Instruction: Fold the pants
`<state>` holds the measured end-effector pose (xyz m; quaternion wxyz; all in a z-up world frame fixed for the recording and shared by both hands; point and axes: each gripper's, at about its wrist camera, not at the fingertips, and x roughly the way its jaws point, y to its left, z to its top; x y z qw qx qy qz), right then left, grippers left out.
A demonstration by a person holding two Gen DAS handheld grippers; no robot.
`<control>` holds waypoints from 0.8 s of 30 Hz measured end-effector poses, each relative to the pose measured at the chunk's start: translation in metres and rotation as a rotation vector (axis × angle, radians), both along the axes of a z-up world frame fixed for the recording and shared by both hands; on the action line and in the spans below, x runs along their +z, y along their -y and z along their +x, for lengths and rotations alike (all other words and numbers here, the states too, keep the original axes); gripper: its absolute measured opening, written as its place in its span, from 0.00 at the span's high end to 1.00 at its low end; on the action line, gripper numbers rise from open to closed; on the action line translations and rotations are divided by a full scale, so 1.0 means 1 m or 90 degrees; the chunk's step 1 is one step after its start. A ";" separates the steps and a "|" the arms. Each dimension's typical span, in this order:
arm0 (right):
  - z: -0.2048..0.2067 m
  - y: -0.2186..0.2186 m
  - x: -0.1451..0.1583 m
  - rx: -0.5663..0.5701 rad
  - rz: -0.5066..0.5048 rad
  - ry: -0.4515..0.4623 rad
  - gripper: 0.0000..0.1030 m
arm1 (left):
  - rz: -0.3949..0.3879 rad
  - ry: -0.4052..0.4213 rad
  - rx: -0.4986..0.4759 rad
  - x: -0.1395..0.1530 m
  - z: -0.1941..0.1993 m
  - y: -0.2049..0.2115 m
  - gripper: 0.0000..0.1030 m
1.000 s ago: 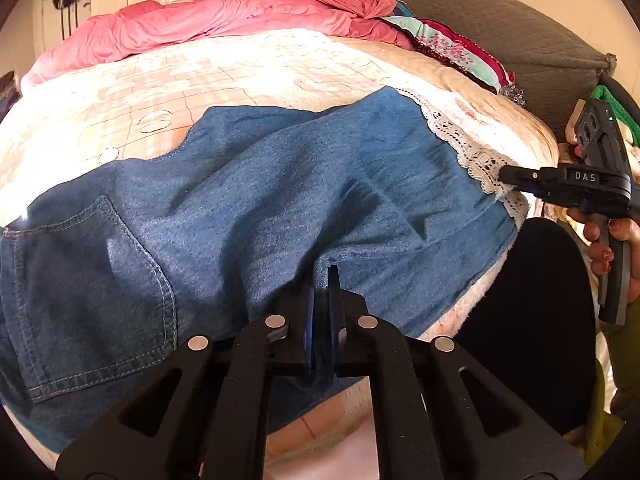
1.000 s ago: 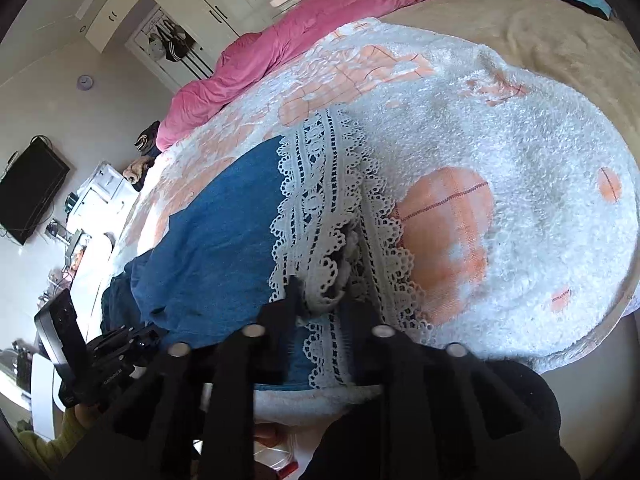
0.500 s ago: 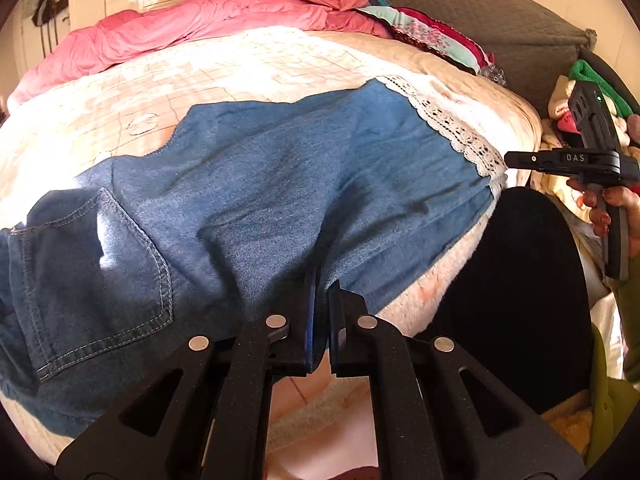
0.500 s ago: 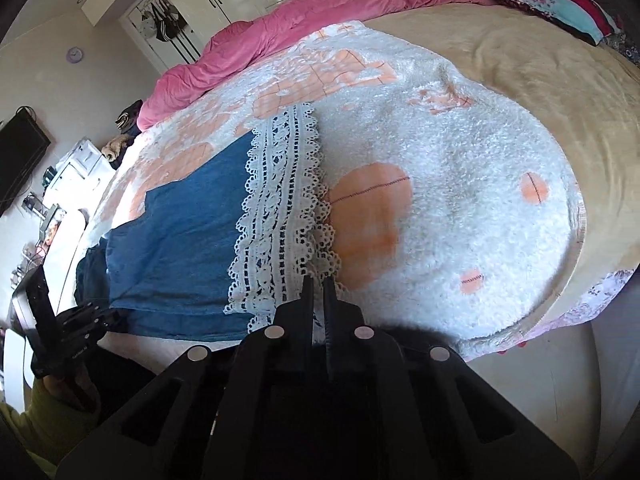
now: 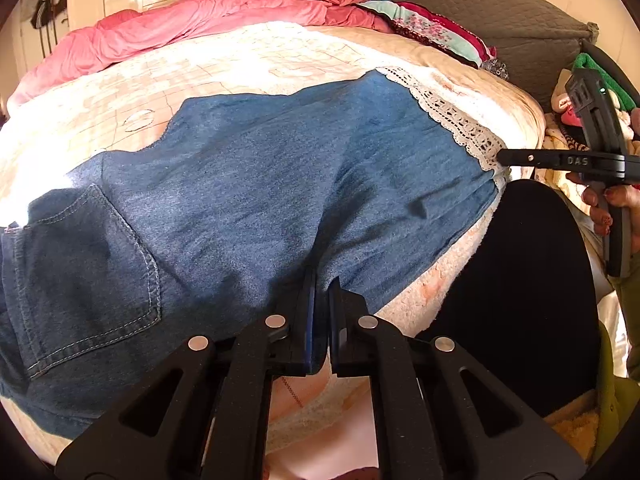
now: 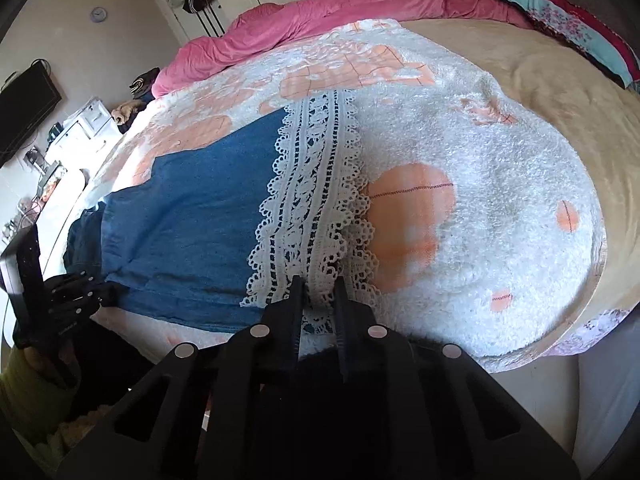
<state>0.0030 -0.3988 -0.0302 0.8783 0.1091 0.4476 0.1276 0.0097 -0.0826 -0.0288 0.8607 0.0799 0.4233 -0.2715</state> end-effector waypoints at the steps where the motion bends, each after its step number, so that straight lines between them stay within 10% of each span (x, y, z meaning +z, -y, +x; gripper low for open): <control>1: -0.004 0.001 0.003 0.003 -0.008 0.006 0.87 | 0.002 0.002 -0.004 0.001 -0.001 0.000 0.99; 11: -0.006 0.010 -0.014 -0.014 -0.033 -0.034 0.77 | 0.001 -0.023 -0.034 -0.008 -0.002 0.002 0.95; 16: -0.016 0.018 0.014 -0.046 -0.025 0.033 0.68 | -0.017 -0.009 -0.010 0.007 -0.015 -0.017 0.65; 24: 0.011 -0.066 0.034 0.107 -0.056 0.096 0.53 | -0.020 0.078 0.233 0.054 -0.018 -0.113 0.37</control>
